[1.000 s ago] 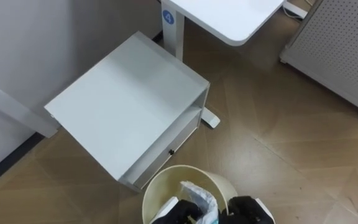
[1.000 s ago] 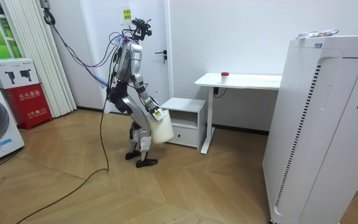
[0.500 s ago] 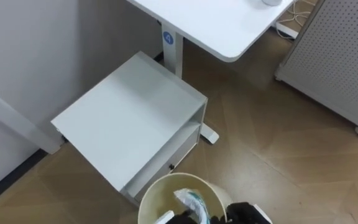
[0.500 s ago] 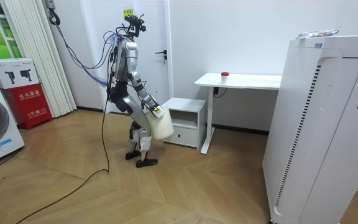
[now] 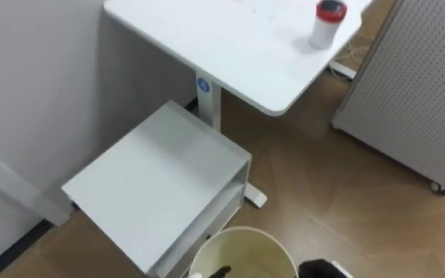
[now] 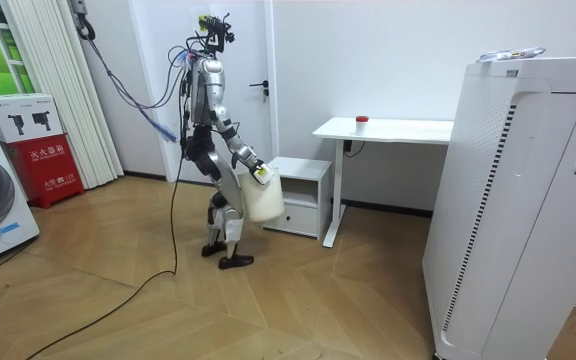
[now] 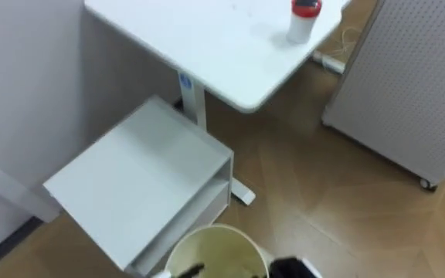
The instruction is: Pick garbage
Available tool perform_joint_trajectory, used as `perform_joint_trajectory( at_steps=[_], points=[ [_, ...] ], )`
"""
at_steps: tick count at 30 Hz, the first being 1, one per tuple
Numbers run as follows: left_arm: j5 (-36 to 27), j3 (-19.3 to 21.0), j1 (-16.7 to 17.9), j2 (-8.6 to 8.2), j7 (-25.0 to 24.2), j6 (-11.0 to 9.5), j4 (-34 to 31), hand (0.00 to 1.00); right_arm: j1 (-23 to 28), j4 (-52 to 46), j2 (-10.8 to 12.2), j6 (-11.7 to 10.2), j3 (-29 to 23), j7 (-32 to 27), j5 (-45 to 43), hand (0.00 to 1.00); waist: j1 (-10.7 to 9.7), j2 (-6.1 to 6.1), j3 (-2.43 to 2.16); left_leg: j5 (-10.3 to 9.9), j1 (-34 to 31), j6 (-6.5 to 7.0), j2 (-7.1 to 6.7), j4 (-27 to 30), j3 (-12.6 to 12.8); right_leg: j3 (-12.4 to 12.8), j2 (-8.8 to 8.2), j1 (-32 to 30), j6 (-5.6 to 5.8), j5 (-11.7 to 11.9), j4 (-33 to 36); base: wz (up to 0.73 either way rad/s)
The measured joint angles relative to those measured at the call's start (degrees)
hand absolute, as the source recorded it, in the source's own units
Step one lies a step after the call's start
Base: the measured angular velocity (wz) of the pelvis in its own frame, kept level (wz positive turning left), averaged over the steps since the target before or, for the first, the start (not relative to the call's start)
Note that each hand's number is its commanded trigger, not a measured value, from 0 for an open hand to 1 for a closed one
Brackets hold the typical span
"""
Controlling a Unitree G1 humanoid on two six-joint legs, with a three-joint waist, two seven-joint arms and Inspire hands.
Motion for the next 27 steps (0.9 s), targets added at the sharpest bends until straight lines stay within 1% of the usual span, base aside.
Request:
perform_joint_trajectory(
  at_steps=[2,4,5,7,10,12,13,15,16,17,18,19,20,21,22,23,24,25,26,27],
  points=[
    [0.02,0.88,1.11,0.73,-0.12,-0.06,-2.06,0.0,1.63,-2.77,-0.51,-0.12,-0.31,-0.03,-0.05,1.0,-0.43,0.25,-0.17,0.08,2.37,-0.13,0.04,-1.18,-0.1,-0.13,0.33,2.61,0.09,-0.01,-1.54,-0.04],
    [0.03,2.13,2.6,1.77,-0.26,-0.13,-5.04,0.0,3.63,-5.5,-1.61,-0.15,-0.5,0.22,-0.04,1.0,-0.73,0.92,-0.65,0.21,5.76,-0.37,0.0,-3.47,-0.01,-0.14,0.76,5.96,0.35,0.12,-3.69,0.0],
    [0.02,2.51,3.22,2.11,-0.28,-0.13,-6.14,0.0,3.96,-5.98,-1.77,-0.14,-0.64,0.31,-0.04,1.0,-0.77,1.08,-0.74,0.25,6.62,-0.43,-0.04,-4.2,0.06,-0.09,0.85,6.66,0.4,0.15,-4.05,-0.05],
    [0.26,3.96,5.24,3.27,-0.28,-0.12,-9.77,0.0,5.18,-7.77,-2.09,-0.14,-1.14,0.26,-0.12,1.0,-1.3,1.68,-1.17,0.43,9.2,-0.68,-0.13,-5.81,0.13,0.01,1.1,9.12,0.6,0.11,-5.28,0.0],
    [0.65,5.66,7.6,4.18,-0.18,-0.07,-15.25,0.0,7.49,-11.65,-2.29,-0.14,-3.26,0.26,-1.46,1.0,-1.86,1.93,-1.28,0.61,11.62,-0.92,-0.28,-7.09,0.19,0.09,1.26,11.09,0.78,-0.07,-5.78,0.0],
    [0.49,6.05,8.6,4.39,-0.19,-0.05,-18.68,0.0,8.76,-13.84,-2.45,-0.05,-3.86,0.21,-1.97,1.0,-1.89,1.93,-1.28,0.62,13.33,-0.94,-0.4,-7.51,0.17,0.16,1.23,12.45,0.81,-0.5,-5.6,-0.02],
    [0.48,6.31,8.93,4.33,-0.19,-0.15,-20.72,0.0,9.55,-15.27,-2.44,-0.06,-4.39,0.2,-2.49,1.0,-2.08,1.91,-1.28,0.62,14.26,-0.94,-0.48,-7.81,0.14,0.16,1.16,13.11,0.86,-0.8,-5.35,0.0],
    [-0.75,7.35,8.93,3.86,-0.16,-0.19,-22.38,0.0,10.56,-17.23,-2.45,-0.06,-4.95,-0.07,-3.45,1.0,-1.83,1.64,-1.19,0.61,15.39,-0.95,-0.66,-7.79,0.24,0.7,1.02,13.52,0.82,-1.5,-4.11,-0.08],
    [-2.11,8.67,8.93,3.64,-0.07,-0.25,-23.06,0.0,10.7,-17.97,-2.45,-0.07,-4.95,-0.47,-3.96,1.0,-1.68,1.32,-1.06,0.59,15.93,-0.98,-0.73,-7.37,0.74,1.21,0.93,13.56,0.73,-2.04,-3.44,-0.16],
    [-2.8,9.38,8.93,3.62,0.03,-0.26,-23.5,0.0,10.7,-18.18,-2.45,-0.07,-4.96,-0.58,-3.97,1.0,-1.61,1.15,-1.03,0.58,15.99,-1.0,-0.72,-6.86,0.79,1.53,0.94,13.61,0.69,-2.22,-3.28,-0.18],
    [-3.24,11.13,8.91,3.36,0.29,-0.33,-24.21,0.0,10.69,-18.34,-2.45,-0.08,-5.1,-0.68,-4.02,1.0,-1.61,0.92,-0.97,0.58,15.99,-1.0,-0.65,-5.6,0.54,1.89,0.98,13.65,0.53,-2.39,-3.13,-0.16],
    [-3.27,12.69,8.92,3.12,0.57,-0.33,-25.36,0.0,10.69,-18.36,-2.47,-0.08,-5.46,-0.64,-4.09,1.0,-1.59,0.88,-0.98,0.55,16.0,-1.03,-0.78,-4.82,-1.09,2.46,1.2,13.86,0.44,-2.53,-2.95,-0.17],
    [-3.27,13.23,8.92,3.11,1.0,-0.37,-26.15,0.0,10.69,-18.36,-2.48,-0.08,-5.77,-0.68,-4.31,1.0,-1.52,0.86,-0.97,0.51,16.05,-1.1,-0.92,-4.55,-2.57,2.9,1.41,13.93,0.41,-2.56,-2.82,-0.24],
    [-3.31,14.43,9.19,2.89,1.83,-0.74,-27.6,0.0,10.69,-18.37,-2.47,-0.08,-6.51,-0.71,-4.75,1.0,-1.33,0.86,-0.97,0.42,16.43,-1.27,-1.29,-4.38,-5.1,3.87,1.81,13.99,0.31,-2.6,-2.47,-0.45],
    [-4.11,15.41,9.76,2.6,3.11,-1.1,-28.97,0.0,10.76,-18.37,-2.69,-0.08,-6.72,-1.04,-5.06,1.0,-0.5,0.83,-0.95,0.42,17.42,-1.27,-1.77,-4.95,-7.59,5.71,2.47,14.13,0.23,-2.54,-2.26,-0.62],
    [-4.19,15.78,10.04,2.51,3.68,-1.1,-29.88,0.0,10.91,-18.36,-2.89,-0.08,-6.72,-1.2,-5.06,1.0,0.11,0.82,-0.94,0.42,18.04,-1.28,-1.91,-5.4,-8.55,6.6,2.84,14.2,0.13,-2.45,-2.15,-0.76],
    [-4.32,16.94,10.83,2.41,4.63,-1.62,-31.72,0.0,11.09,-18.37,-3.02,-0.08,-6.83,-1.61,-5.23,1.0,0.38,0.82,-0.95,0.36,18.82,-1.38,-2.12,-6.2,-10.64,7.23,3.21,14.54,-0.16,-2.14,-2.12,-0.63],
    [-4.92,17.78,11.07,2.34,5.86,-2.57,-32.56,0.0,11.23,-18.37,-3.04,-0.08,-7.06,-2.0,-5.24,1.0,0.16,0.7,-0.95,0.37,19.32,-1.39,-2.39,-6.73,-11.93,7.83,3.4,14.47,-0.23,-2.06,-1.93,-0.49],
    [-5.29,18.04,11.06,2.29,6.51,-2.76,-32.95,0.0,11.23,-18.42,-3.11,-0.08,-7.22,-2.25,-5.24,1.0,0.08,0.6,-0.95,0.38,19.5,-1.41,-2.55,-6.99,-11.95,8.26,3.43,14.19,-0.22,-2.06,-1.52,-0.35],
    [-5.46,18.7,11.08,1.67,7.38,-2.82,-33.91,0.0,11.33,-18.62,-3.25,-0.07,-7.83,-2.55,-5.24,1.0,0.09,0.59,-0.99,0.39,19.7,-1.42,-2.73,-7.62,-11.87,9.3,3.72,13.65,-0.01,-1.93,-1.22,-0.39]
  ],
)
